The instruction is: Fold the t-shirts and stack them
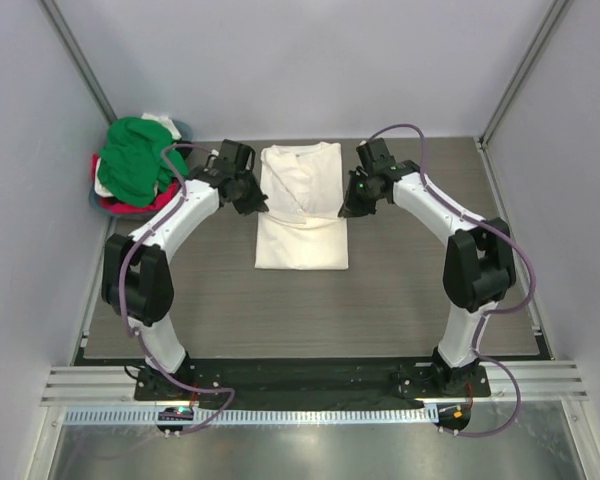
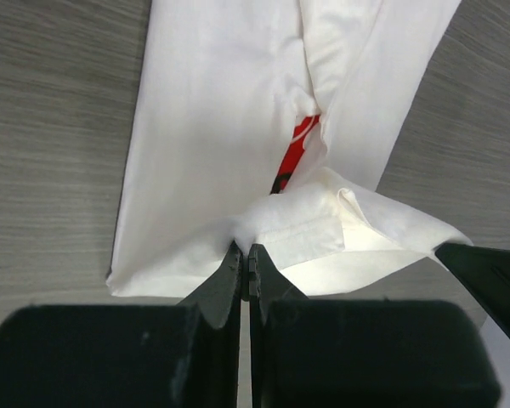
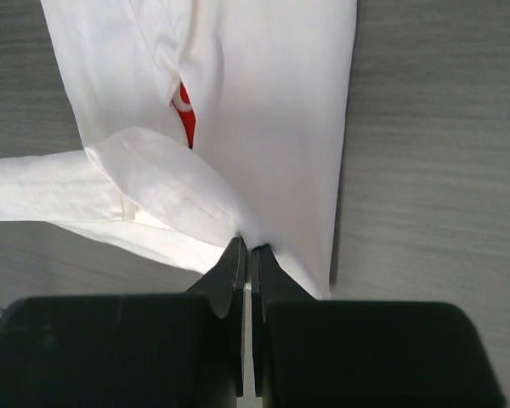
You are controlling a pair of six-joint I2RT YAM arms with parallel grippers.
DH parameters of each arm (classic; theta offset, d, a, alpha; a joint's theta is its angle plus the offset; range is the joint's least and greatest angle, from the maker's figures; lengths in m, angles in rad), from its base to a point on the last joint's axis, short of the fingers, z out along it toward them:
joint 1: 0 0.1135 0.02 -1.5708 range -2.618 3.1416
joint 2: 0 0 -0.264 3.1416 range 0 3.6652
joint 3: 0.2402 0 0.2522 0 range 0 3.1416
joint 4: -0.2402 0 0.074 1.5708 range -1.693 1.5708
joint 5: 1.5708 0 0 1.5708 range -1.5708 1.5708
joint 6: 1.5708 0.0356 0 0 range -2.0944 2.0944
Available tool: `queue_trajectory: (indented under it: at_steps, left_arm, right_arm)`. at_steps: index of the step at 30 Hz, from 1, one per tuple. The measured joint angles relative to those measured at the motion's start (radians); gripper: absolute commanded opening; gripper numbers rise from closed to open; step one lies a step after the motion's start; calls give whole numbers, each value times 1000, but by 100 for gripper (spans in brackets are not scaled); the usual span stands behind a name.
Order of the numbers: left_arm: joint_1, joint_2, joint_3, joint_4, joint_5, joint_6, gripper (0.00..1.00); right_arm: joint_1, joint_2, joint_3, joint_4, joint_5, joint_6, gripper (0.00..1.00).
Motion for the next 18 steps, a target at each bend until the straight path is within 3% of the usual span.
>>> queue_trajectory:
  at_steps: [8, 18]
  left_arm:
    - [77, 178, 150, -2, 63, 48, 0]
    - [115, 365, 255, -7, 121, 68, 2]
  right_arm:
    - [-35, 199, 191, -8, -57, -47, 1]
    - [-55, 357, 290, -21, -82, -62, 2]
